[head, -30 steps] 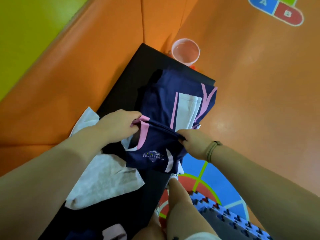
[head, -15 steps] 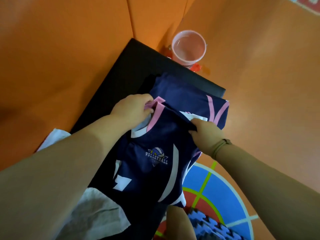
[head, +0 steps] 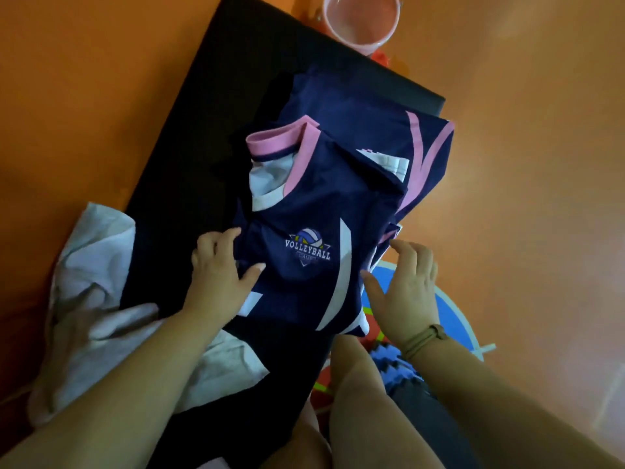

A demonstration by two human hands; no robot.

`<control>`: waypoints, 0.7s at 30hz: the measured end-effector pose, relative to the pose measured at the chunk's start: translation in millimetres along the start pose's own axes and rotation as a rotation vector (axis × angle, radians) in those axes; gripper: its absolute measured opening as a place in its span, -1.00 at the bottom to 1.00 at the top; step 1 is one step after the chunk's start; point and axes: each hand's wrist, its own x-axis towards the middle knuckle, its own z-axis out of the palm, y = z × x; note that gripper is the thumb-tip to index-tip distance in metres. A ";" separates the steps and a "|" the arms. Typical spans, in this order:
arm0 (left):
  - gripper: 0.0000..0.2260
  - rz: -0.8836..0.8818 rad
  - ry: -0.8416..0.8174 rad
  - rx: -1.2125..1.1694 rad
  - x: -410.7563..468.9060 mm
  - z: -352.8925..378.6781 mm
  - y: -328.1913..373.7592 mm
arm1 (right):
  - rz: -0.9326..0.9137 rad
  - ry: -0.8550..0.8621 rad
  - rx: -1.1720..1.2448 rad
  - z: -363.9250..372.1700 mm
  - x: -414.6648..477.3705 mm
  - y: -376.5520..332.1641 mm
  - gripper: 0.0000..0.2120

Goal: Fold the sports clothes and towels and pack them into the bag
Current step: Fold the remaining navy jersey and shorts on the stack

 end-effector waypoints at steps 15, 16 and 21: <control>-0.78 -0.125 -0.225 0.042 -28.7 30.4 -52.5 | 0.452 -0.526 0.103 43.3 -50.6 -1.1 -0.61; -0.78 -0.127 -0.210 0.024 -30.6 30.1 -54.9 | 0.472 -0.526 0.125 44.3 -50.8 -0.9 -0.62; -0.90 -0.143 -0.237 -0.162 -44.9 29.0 -69.3 | 0.534 -0.533 0.260 46.6 -57.3 -0.7 -0.62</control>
